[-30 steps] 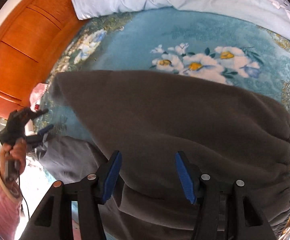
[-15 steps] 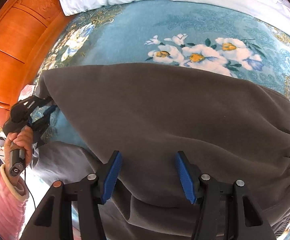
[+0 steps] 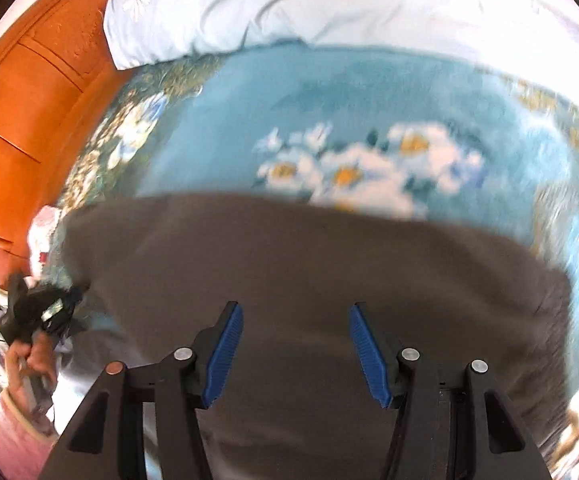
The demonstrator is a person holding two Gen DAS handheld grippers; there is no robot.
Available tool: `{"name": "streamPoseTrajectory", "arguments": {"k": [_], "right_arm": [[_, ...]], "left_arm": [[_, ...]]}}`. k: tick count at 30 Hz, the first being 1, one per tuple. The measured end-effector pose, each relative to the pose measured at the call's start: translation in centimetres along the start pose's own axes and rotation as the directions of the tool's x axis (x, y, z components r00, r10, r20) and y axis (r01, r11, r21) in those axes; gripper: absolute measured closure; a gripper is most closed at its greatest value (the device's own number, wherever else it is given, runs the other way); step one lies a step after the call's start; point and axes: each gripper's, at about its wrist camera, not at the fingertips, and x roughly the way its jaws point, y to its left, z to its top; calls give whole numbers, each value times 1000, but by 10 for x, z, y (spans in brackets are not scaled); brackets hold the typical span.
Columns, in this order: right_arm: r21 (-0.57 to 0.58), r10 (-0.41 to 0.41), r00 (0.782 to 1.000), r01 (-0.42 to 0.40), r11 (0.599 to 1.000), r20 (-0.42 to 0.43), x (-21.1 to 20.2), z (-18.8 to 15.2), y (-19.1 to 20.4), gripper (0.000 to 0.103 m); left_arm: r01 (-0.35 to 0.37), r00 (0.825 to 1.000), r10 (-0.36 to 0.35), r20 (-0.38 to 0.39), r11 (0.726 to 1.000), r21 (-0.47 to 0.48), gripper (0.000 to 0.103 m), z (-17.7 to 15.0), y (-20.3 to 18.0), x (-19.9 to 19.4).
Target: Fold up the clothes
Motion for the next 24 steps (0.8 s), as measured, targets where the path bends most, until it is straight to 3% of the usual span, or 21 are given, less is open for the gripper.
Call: {"name": "streamPoseTrajectory", "arguments": {"k": [4,7,11,16,17,18,20,21,24], "right_arm": [[-83,-77,996,73,994,-45,17,33,-15,41],[-222,-126,988,102,970,-94,40,53,-8,40],[-362,-131,981,71,930,-146,71,67,11,39],[-425,-142,964,34,905,-226,99,70,28,41],[-440,-156,960,39,897,-233,101,66,32,49],[-463,-178,959,57,884,-222,101,62,36,69],[-497,-214,956,90,863,-198,99,53,43,88],[-489,-216,959,101,866,-184,96,53,43,93],[-393,-211,970,150,907,-118,81,63,30,96]], "left_arm": [[-7,1000,7,-9,1000,8,99,3,-2,4],[-35,999,35,-12,999,36,99,4,-7,9],[-52,998,53,-21,997,51,99,7,-11,13],[-57,998,60,-37,996,63,99,12,-16,17],[-57,998,59,-35,996,70,99,13,-18,18],[-57,998,60,-32,995,80,99,13,-20,18],[-59,998,61,-13,991,118,99,12,-29,18],[-51,999,52,-1,988,148,99,11,-37,17],[-15,1000,14,6,977,212,99,13,-57,15]]}}
